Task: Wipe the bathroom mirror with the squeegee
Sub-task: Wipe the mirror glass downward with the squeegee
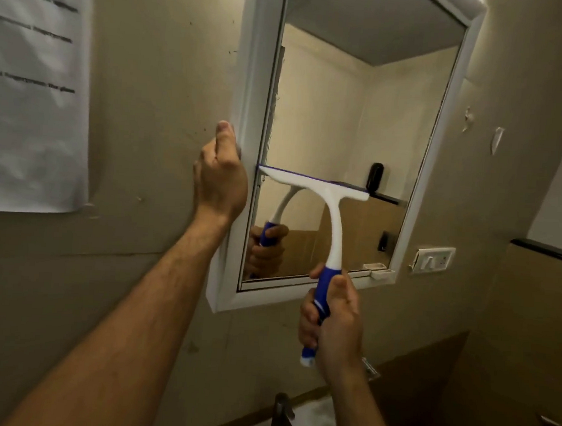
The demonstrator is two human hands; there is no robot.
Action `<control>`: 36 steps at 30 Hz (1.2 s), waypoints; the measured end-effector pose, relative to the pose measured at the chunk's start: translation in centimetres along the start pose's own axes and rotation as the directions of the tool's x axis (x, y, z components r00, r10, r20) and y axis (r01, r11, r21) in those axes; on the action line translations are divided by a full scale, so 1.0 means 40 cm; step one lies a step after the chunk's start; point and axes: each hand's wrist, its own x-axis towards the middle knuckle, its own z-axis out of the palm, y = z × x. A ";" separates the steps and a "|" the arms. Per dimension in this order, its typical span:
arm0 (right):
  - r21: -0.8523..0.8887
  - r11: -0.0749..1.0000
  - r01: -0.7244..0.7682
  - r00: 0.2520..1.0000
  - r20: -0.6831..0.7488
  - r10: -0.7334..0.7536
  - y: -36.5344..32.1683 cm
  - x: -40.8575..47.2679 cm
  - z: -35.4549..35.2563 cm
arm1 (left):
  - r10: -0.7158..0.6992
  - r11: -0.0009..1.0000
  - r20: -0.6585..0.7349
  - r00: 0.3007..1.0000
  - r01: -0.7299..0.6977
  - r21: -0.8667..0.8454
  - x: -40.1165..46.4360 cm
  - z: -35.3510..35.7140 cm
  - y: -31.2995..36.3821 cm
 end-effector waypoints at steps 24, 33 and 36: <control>-0.064 0.998 -0.009 1.000 0.010 0.010 -0.018 0.011 -0.007 | 0.002 0.999 -0.001 1.000 -0.002 -0.047 0.017 0.006 -0.035; -0.171 0.985 -0.014 0.999 0.037 0.021 0.046 -0.016 -0.053 | 0.050 0.997 -0.099 0.994 -0.056 -0.051 0.023 0.025 -0.022; -0.197 0.980 -0.039 0.997 0.062 0.053 0.082 -0.035 -0.079 | 0.113 0.993 -0.202 0.973 -0.102 0.066 0.009 0.030 -0.036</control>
